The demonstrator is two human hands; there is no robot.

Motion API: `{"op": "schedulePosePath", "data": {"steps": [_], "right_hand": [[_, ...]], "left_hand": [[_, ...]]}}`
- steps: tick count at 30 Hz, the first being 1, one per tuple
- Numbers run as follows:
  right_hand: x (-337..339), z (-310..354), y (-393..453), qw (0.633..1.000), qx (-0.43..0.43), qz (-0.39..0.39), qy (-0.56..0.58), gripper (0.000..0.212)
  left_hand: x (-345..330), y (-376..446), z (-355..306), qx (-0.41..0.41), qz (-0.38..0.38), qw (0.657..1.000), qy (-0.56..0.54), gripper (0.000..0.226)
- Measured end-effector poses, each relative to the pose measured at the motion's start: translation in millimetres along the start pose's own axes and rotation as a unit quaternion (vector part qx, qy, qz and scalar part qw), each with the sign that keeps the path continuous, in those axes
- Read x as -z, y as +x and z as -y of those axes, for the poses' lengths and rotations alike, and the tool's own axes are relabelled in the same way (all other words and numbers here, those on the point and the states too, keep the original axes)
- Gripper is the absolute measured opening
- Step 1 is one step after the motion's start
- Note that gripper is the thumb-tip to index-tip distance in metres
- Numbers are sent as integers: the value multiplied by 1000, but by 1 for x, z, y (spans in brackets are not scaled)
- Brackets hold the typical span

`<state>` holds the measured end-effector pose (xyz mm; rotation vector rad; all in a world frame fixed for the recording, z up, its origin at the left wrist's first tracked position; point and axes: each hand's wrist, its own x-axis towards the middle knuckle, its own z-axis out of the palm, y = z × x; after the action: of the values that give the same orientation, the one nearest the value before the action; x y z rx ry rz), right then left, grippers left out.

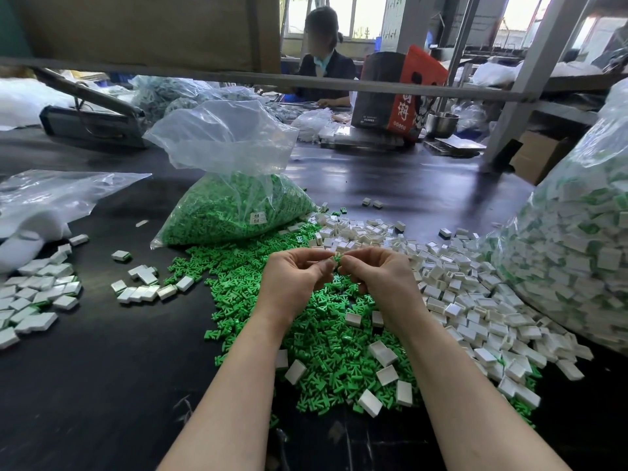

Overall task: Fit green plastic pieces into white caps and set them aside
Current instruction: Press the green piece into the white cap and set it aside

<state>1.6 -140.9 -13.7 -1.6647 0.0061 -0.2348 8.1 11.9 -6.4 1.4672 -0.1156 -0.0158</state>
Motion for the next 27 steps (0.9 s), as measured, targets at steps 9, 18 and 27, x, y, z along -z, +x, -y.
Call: {"op": "schedulePosePath", "data": {"steps": [9, 18, 27], "right_hand": [[-2, 4, -5, 999, 7, 13, -28, 7], [0, 5, -6, 998, -4, 30, -52, 8], [1, 7, -7, 993, -1, 46, -112, 12]], "left_hand": [[1, 1, 3, 9, 8, 1000, 12, 12], [2, 1, 6, -7, 14, 1000, 25, 14], [3, 1, 11, -7, 20, 998, 62, 14]]}}
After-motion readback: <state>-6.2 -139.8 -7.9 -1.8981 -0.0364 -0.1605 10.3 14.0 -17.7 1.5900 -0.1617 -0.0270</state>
